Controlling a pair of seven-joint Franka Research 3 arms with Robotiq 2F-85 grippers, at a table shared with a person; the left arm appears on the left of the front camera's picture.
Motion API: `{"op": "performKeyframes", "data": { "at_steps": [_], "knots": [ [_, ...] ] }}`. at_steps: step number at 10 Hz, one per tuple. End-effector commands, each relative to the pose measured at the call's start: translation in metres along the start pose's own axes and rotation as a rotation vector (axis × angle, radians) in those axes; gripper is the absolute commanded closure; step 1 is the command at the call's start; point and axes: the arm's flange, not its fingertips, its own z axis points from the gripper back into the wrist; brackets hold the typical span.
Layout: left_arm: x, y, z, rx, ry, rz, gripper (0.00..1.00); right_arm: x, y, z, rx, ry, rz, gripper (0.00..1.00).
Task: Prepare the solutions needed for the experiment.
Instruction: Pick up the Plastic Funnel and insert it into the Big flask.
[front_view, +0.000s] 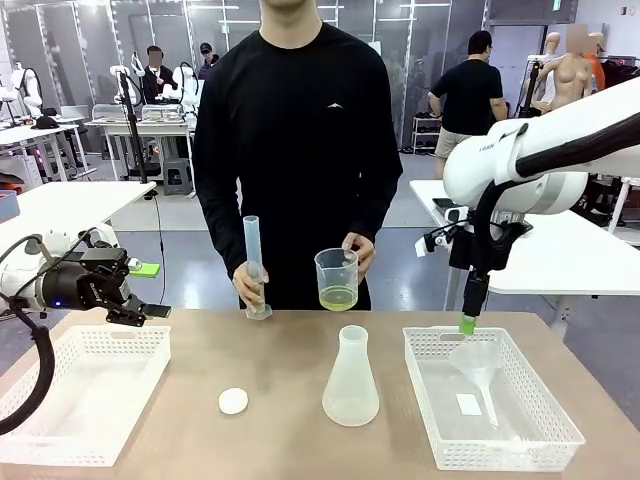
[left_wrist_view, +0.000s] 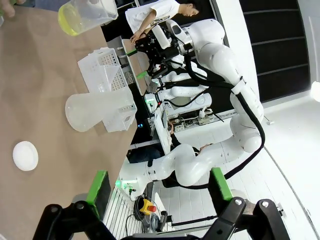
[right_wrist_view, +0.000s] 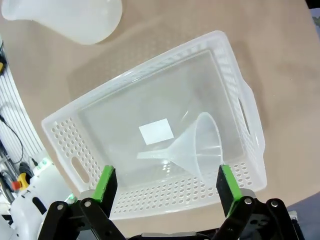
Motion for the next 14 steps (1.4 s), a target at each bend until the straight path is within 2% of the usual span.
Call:
{"op": "performKeyframes", "data": {
  "at_steps": [1,2,8,9,10,12,14],
  "knots": [
    [0.001,0.0,0.001,-0.002,0.012,-0.012,0.0,0.0,-0.008,-0.009,0.023,0.036,0.001,0.0],
    [0.001,0.0,0.001,-0.002,0.012,-0.012,0.0,0.0,0.0,0.0,0.0,0.0,0.0,0.0],
    [0.001,0.0,0.001,-0.002,0.012,-0.012,0.0,0.0,-0.001,-0.002,0.003,0.006,0.002,0.0],
    [0.001,0.0,0.001,-0.002,0.012,-0.012,0.0,0.001,-0.009,-0.005,-0.078,0.114,0.044,0.0],
    [0.001,0.0,0.001,-0.002,0.012,-0.012,0.0,0.0,-0.017,-0.008,-0.087,0.133,0.134,0.0],
    [0.001,0.0,0.001,-0.002,0.012,-0.012,0.0,-0.004,-0.024,-0.016,-0.075,0.174,0.148,0.0],
    [0.001,0.0,0.001,-0.002,0.012,-0.012,0.0,-0.004,-0.038,-0.023,-0.03,0.151,0.226,0.0]
  ]
}}
